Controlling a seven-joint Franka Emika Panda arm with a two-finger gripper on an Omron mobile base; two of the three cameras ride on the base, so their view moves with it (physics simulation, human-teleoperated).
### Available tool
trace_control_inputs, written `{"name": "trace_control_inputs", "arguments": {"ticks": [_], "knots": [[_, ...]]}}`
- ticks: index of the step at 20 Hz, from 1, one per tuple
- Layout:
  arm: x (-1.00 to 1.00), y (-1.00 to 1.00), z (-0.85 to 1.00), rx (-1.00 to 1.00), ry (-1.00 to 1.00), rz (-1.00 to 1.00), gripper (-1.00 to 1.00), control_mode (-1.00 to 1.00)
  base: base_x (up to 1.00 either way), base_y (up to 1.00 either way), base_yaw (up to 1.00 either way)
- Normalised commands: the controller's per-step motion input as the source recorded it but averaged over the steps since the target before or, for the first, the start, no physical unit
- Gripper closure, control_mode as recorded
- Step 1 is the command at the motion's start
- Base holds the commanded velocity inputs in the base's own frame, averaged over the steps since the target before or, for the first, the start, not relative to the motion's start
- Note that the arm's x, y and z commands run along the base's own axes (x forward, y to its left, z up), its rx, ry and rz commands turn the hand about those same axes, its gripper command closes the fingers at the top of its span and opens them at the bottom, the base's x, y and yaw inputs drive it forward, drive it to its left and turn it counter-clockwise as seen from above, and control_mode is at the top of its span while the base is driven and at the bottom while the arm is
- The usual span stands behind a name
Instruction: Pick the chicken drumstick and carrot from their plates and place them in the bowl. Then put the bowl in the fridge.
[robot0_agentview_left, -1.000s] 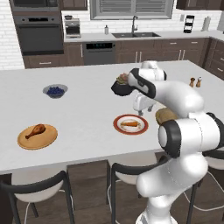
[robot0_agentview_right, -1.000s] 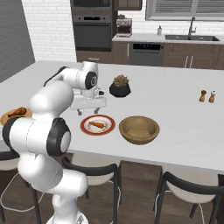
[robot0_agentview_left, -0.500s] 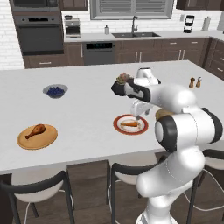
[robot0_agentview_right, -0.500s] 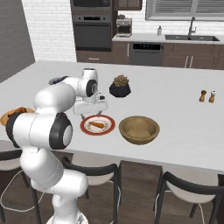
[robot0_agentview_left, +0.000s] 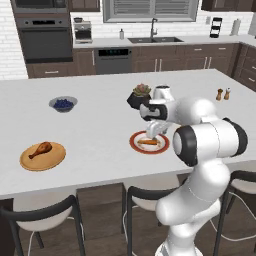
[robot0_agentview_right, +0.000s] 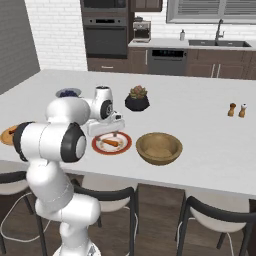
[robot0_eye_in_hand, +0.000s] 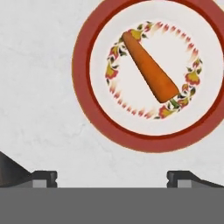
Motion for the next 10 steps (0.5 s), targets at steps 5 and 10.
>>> {"name": "trace_control_inputs", "arguments": {"ticks": [5,10], "knots": [[0.48,0.0,-0.41,-0.04,0.0,0.0,-1.0,-1.0,0.0,0.0,0.0],[0.26,0.0,-0.39,-0.05,0.0,0.0,-1.0,-1.0,0.0,0.0,0.0]]}}
